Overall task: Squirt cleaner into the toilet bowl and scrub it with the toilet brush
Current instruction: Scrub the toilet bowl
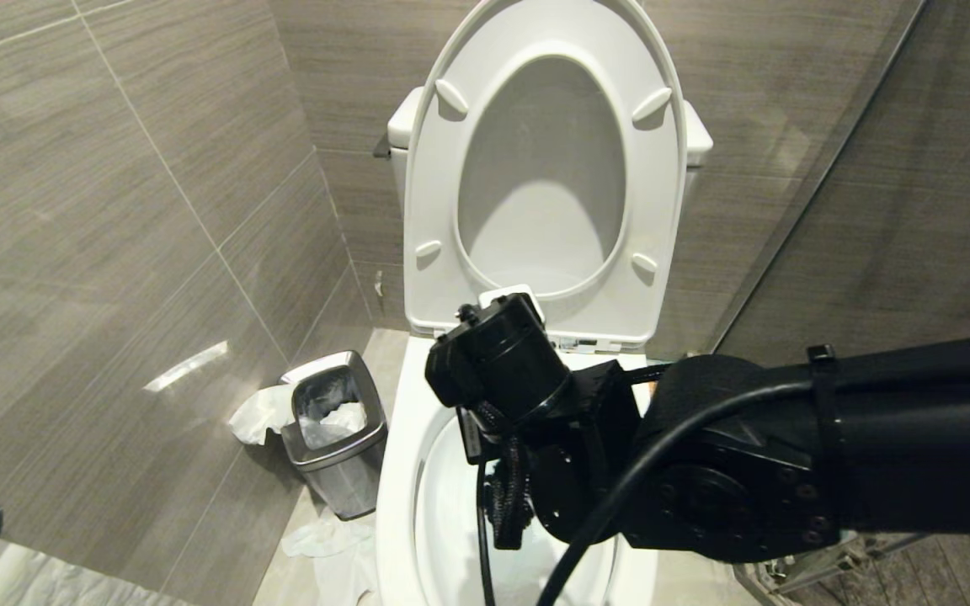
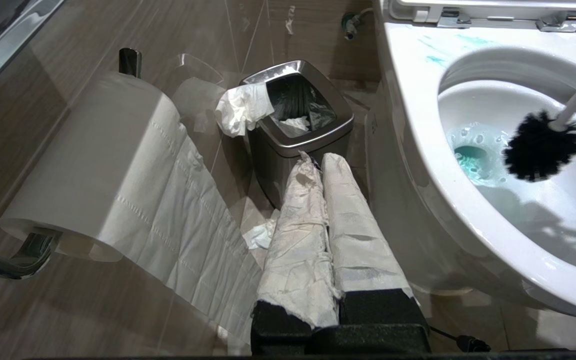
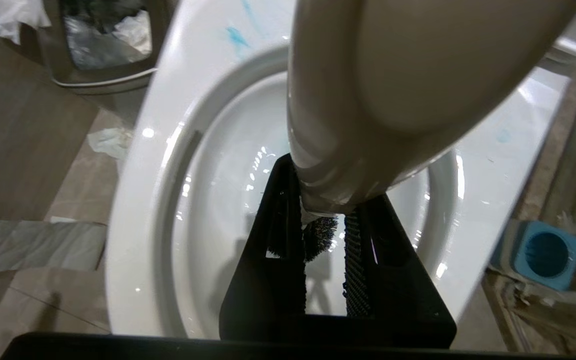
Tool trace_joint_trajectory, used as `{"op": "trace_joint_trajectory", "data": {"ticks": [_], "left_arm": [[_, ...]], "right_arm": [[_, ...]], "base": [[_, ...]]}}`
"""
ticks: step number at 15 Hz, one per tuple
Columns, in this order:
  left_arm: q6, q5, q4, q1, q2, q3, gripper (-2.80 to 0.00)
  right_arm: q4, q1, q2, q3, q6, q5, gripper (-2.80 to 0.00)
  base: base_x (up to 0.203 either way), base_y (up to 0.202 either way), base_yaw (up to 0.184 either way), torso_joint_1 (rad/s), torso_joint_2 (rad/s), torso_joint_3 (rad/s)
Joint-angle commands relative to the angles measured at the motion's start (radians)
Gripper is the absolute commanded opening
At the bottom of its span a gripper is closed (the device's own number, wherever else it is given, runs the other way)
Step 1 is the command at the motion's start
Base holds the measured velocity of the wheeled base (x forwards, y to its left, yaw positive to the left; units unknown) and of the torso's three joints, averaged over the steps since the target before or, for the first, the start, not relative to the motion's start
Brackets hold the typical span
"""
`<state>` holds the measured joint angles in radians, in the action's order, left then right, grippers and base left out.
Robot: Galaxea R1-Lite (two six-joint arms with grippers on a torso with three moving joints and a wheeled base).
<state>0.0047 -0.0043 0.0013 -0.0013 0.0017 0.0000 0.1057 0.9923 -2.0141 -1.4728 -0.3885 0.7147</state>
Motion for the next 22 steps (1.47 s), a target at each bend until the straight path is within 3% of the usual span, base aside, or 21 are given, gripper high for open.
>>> {"op": "trace_joint_trajectory", "data": {"ticks": [1, 4, 9, 14, 18, 22], "left_arm": [[0.000, 0.000, 0.000, 0.000, 0.000, 0.000, -2.80], [0.000, 0.000, 0.000, 0.000, 0.000, 0.000, -2.80], [0.000, 0.000, 0.000, 0.000, 0.000, 0.000, -2.80], [0.000, 0.000, 0.000, 0.001, 0.000, 0.000, -2.80], [0.000, 0.000, 0.000, 0.000, 0.000, 0.000, -2.80], [0.000, 0.000, 0.000, 0.000, 0.000, 0.000, -2.80]], "right_arm": [[0.010, -0.057, 0.084, 0.051, -0.001, 0.005, -2.80], [0.026, -0.135, 0.049, 0.004, 0.004, 0.008, -2.80], [0.027, -0.190, -0.142, -0.244, 0.017, -0.004, -2.80], [0.083, -0.067, -0.293, -0.446, 0.018, -0.012, -2.80], [0.139, -0.013, -0.228, -0.380, 0.001, -0.012, -2.80], [0.151, -0.003, -0.028, -0.112, -0.004, -0.014, -2.80]], "base": [[0.000, 0.000, 0.000, 0.000, 0.00, 0.000], [0.000, 0.000, 0.000, 0.000, 0.00, 0.000], [0.000, 0.000, 0.000, 0.000, 0.00, 0.000], [0.000, 0.000, 0.000, 0.000, 0.00, 0.000], [0.000, 0.000, 0.000, 0.000, 0.00, 0.000], [0.000, 0.000, 0.000, 0.000, 0.00, 0.000]]}}
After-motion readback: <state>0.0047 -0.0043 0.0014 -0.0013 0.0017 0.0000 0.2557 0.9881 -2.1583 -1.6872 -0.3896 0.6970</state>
